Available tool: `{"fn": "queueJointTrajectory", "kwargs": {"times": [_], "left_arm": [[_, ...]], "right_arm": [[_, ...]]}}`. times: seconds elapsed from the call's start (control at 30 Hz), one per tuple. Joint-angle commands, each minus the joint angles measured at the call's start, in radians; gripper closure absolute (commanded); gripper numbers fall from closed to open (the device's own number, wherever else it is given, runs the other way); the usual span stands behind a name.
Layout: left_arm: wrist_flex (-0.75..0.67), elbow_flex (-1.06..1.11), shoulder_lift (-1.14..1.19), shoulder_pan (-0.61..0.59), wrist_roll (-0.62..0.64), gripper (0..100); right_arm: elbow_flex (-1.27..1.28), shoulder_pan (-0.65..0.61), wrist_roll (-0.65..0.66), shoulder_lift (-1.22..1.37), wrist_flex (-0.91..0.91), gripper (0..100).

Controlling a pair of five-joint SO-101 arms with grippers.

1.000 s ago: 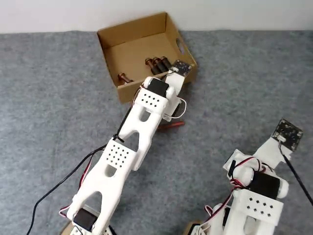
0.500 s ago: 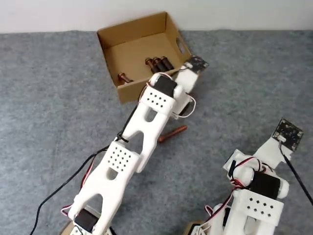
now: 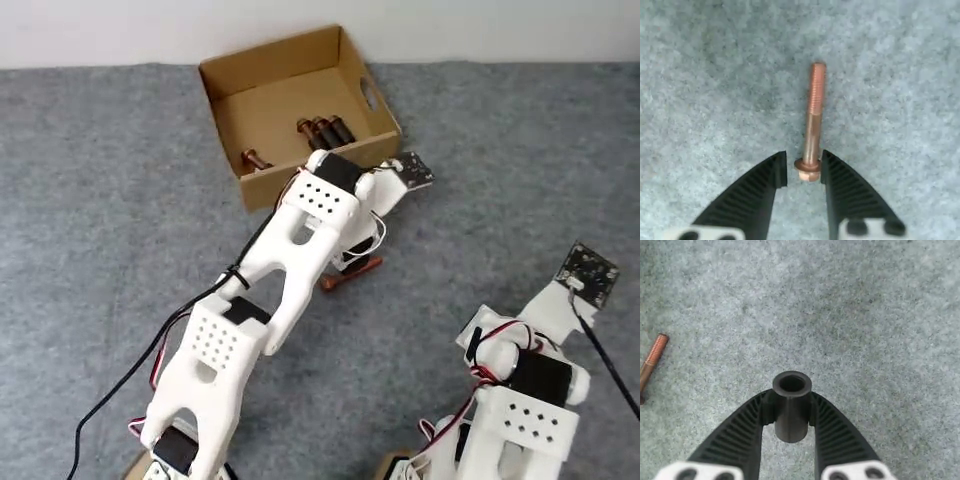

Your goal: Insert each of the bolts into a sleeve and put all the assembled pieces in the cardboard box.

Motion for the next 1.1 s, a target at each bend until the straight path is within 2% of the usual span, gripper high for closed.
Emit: {"fn": "queueJointTrajectory", "kwargs": {"times": [0.0, 0.17, 0.67, 0.83, 0.93, 1.07], "left_arm": [[0.023, 0.005, -0.077, 0.002, -0.020, 87], [-0.044, 0.013, -0.068, 0.005, -0.021, 87], [-0.046, 0.004, 0.153, 0.006, -0.017, 87], [-0.034, -0.015, 0.169, 0.012, -0.017, 100], [0.008, -0.070, 0.170, 0.014, -0.012, 100], [0.031, -0.131, 0.147, 0.021, 0.126, 100]], "right_arm": [[-0.011, -0.012, 0.014, -0.015, -0.019, 99.1], [-0.011, -0.012, 0.014, -0.015, -0.018, 99.1], [-0.011, -0.010, 0.014, -0.015, -0.013, 99.1], [-0.011, -0.010, 0.014, -0.015, -0.013, 99.1], [-0.011, -0.010, 0.014, -0.015, -0.013, 99.1], [-0.011, -0.010, 0.014, -0.015, -0.013, 99.1]]}}
